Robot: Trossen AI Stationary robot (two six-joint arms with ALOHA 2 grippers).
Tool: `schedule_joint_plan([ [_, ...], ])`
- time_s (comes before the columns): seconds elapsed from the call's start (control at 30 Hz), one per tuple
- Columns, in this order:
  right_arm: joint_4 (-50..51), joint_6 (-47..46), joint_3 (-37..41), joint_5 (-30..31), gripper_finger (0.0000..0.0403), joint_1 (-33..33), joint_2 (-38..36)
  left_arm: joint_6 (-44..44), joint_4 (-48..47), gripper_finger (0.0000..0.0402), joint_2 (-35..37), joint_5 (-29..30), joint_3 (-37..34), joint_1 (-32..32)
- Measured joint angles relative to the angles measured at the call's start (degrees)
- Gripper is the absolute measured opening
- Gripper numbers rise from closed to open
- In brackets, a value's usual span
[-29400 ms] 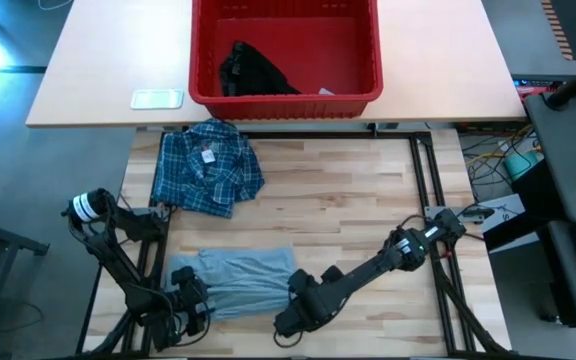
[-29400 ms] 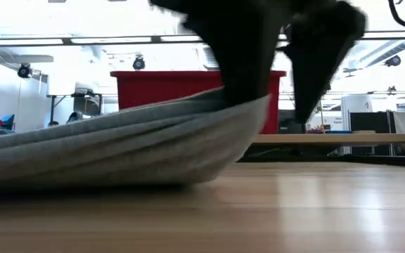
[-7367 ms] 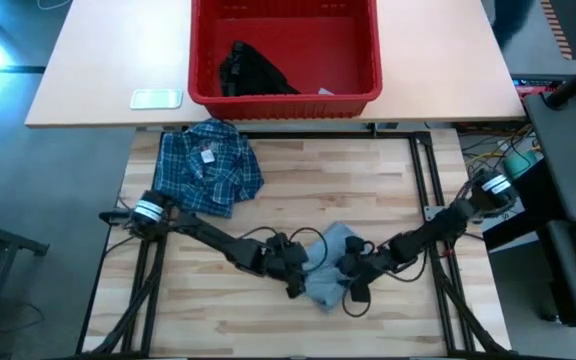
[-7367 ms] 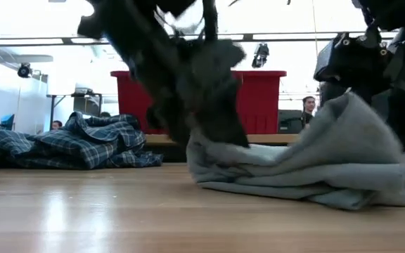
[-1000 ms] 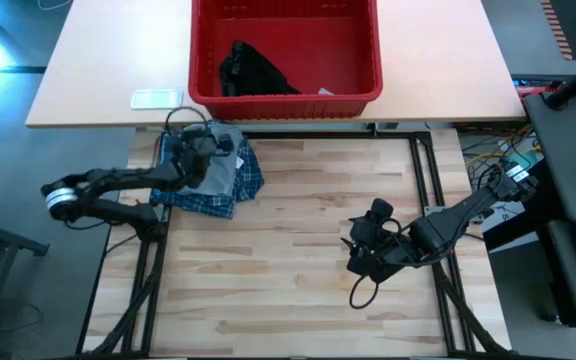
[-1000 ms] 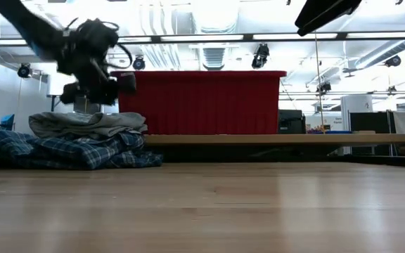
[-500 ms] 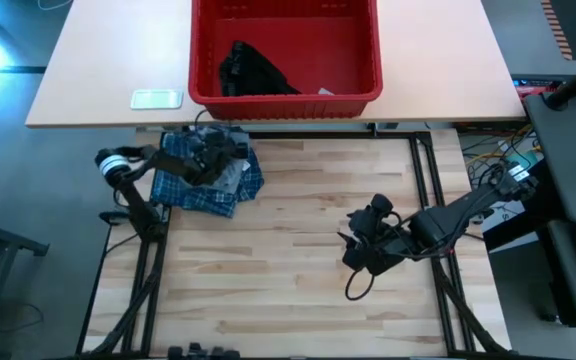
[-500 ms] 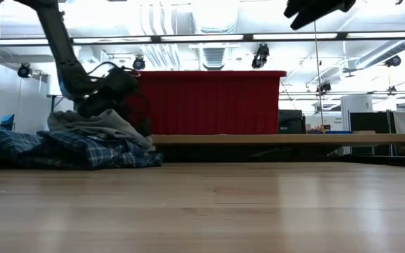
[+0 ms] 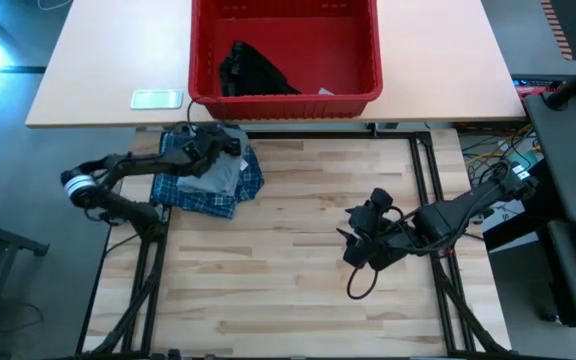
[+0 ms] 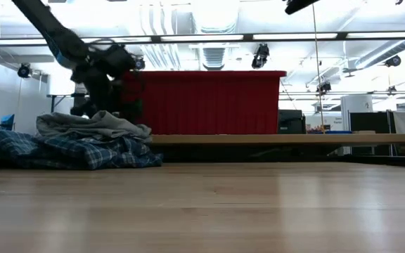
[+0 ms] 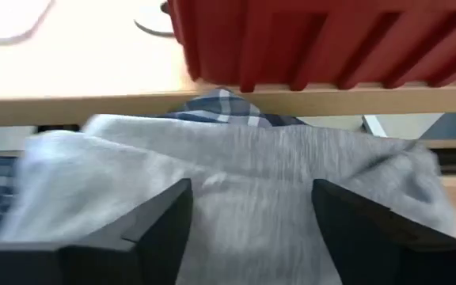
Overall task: Fold Laundry from Bin
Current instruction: Fold the black underwear
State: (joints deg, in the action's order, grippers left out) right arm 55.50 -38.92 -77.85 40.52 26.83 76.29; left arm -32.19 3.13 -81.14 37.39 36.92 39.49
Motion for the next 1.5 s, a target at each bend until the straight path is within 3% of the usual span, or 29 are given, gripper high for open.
schedule_joint_plan([
  [0.33, -0.7, 8.4, -2.4, 0.1, 0.0244, -2.4, 0.0, 1.5, -26.8, 0.0314, 15.2, -2.3, 11.5, -4.1],
  [0.5, -1.1, 9.6, -2.4, 0.2, 0.0244, -3.4, 0.0, 1.2, -38.1, 0.0318, 17.2, -2.6, 19.9, -7.2],
  [0.63, -1.9, 9.6, -2.4, 0.2, 0.0244, -3.5, 0.0, 1.3, -41.7, 0.0318, 16.9, -2.6, 27.5, -8.0],
  [0.87, -3.0, 9.5, -2.4, 0.2, 0.0244, -3.5, 0.0, 7.8, -43.1, 0.0318, 11.7, -2.4, 42.1, -7.1],
  [1.17, -7.2, 9.4, -2.4, 0.5, 0.0244, -3.6, 0.0, 9.9, -51.4, 0.0318, -1.8, -2.7, 61.3, -3.2],
  [1.5, -10.8, 5.7, -2.4, 1.2, 0.0244, -5.5, 0.0, 10.9, -52.0, 0.0318, -14.0, -6.9, 71.6, 3.7],
])
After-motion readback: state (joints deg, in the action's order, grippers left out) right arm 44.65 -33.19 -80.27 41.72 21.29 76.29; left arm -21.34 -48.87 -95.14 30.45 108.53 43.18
